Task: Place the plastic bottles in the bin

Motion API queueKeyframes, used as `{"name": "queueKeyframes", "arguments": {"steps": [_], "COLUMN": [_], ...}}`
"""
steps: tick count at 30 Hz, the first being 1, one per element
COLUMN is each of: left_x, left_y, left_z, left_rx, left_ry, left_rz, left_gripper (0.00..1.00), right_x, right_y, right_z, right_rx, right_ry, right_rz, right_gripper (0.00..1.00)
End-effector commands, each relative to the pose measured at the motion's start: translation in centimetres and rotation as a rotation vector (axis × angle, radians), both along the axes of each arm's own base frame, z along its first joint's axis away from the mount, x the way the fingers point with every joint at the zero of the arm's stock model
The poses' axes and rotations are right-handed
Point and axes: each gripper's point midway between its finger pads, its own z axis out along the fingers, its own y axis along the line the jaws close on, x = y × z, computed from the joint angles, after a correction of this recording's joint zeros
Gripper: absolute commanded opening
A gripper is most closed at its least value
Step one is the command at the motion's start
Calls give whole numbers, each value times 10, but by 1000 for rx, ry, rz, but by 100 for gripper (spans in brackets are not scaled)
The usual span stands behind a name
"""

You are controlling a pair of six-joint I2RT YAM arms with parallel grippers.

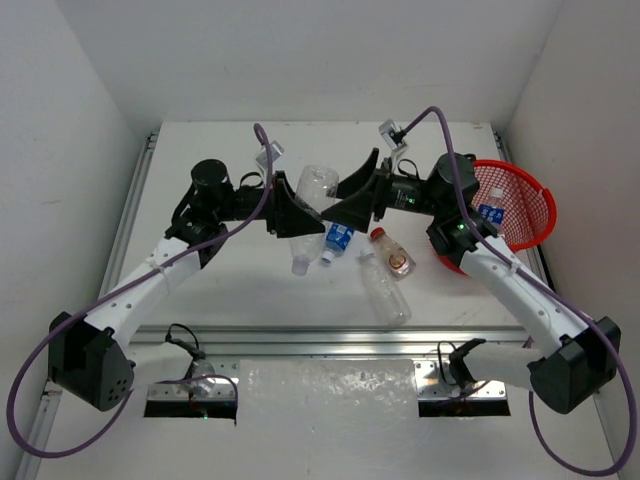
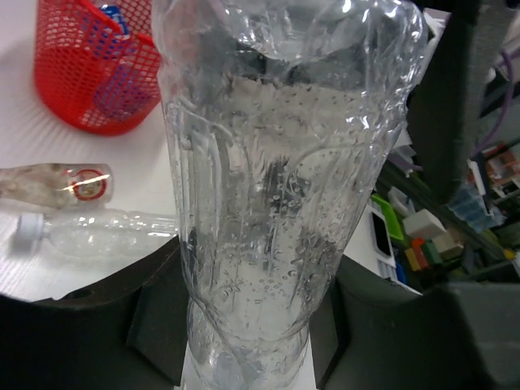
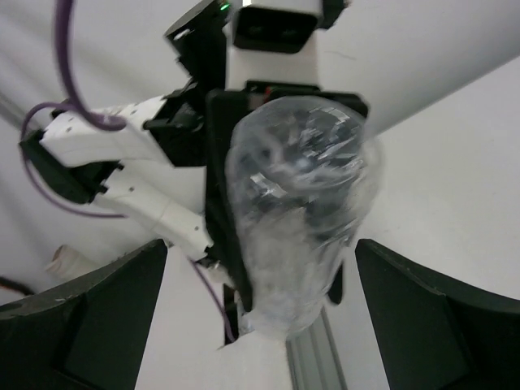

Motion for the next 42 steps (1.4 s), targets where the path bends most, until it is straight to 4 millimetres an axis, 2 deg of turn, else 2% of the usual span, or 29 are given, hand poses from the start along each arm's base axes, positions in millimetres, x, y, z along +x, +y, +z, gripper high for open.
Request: {"name": "queueKeyframes", "arguments": {"steps": [1, 3, 5, 6, 7, 9, 10, 11, 12, 13, 14, 15, 16, 17, 18, 19, 20, 22, 23, 24, 25, 26, 29, 32, 35, 38, 39, 40, 42], "left_x": [-25, -30, -31, -32, -32, -34, -34, -33, -22, 1, 14, 19, 25, 47, 48, 44, 47, 41, 36, 35, 33, 29, 26, 23, 21, 20, 20, 20, 20], "left_y": [-4, -3, -2, -2, -2, -1, -1, 0, 0, 4, 12, 27, 41, 69, 85, 100, 116, 121, 117, 116, 114, 110, 111, 114, 111, 111, 111, 111, 109], "left_z": [26, 30, 32, 33, 33, 31, 30, 29, 33, 10, 11, -19, -20, -35, -45, -41, -59, -61, -79, -84, -92, -105, -125, -133, -127, -128, -128, -128, -127], "left_rx": [-73, -81, -85, -86, -86, -89, -85, -76, -66, 39, 102, 238, 280, 365, 412, 410, 454, 424, 436, 429, 438, 455, 518, 531, 506, 503, 503, 501, 495], "left_ry": [-97, -116, -124, -129, -124, -124, -115, -107, -113, -62, -53, 8, -1, 7, 13, -15, -4, -36, -19, -18, -3, 19, 38, 37, 25, 29, 30, 33, 36], "left_rz": [-108, -113, -111, -115, -117, -120, -116, -98, -29, 121, 217, 313, 420, 625, 704, 775, 857, 875, 839, 828, 811, 776, 747, 745, 735, 735, 735, 734, 725], "left_gripper": [7, 7, 13, 18, 30, 42, 61, 72, 99, 100, 100, 100, 100, 100, 100, 100, 100, 100, 100, 100, 100, 100, 100, 100, 100, 100, 100, 100, 100], "right_x": [13, 19, 20, 19, 19, 20, 20, 21, 32, 34, 63, 77, 86, 104, 108, 110, 107, 104, 104, 103, 103, 102, 102, 102, 112, 123, 124, 126, 129], "right_y": [8, 11, 18, 20, 22, 27, 28, 27, 20, 7, -19, -41, -69, -127, -158, -187, -236, -276, -298, -319, -331, -348, -383, -407, -413, -410, -408, -404, -394], "right_z": [20, 13, 11, 11, 11, 12, 10, 11, 10, 6, 6, 4, -9, -2, -2, -2, 4, 11, 14, 13, 13, 13, 9, 9, 0, -14, -19, -22, -34], "right_rx": [23, -3, -10, -11, -9, -9, -15, -25, -55, -107, -143, -177, -251, -267, -274, -289, -287, -324, -345, -373, -410, -427, -451, -452, -490, -516, -519, -502, -481], "right_ry": [-106, -100, -112, -112, -114, -107, -106, -138, -134, -145, -135, -128, -83, -70, -50, -39, -51, -90, -90, -76, -77, -64, -41, -27, -13, -11, -1, 4, 25], "right_rz": [-71, -102, -105, -98, -92, -68, -56, -59, -121, -180, -369, -499, -631, -903, -1026, -1144, -1348, -1512, -1598, -1688, -1732, -1802, -1928, -2014, -2025, -1994, -1978, -1955, -1893], "right_gripper": [98, 95, 79, 67, 46, 32, 4, 0, 0, 0, 0, 0, 0, 0, 0, 0, 0, 0, 0, 0, 0, 0, 0, 0, 0, 1, 9, 37, 59]}}
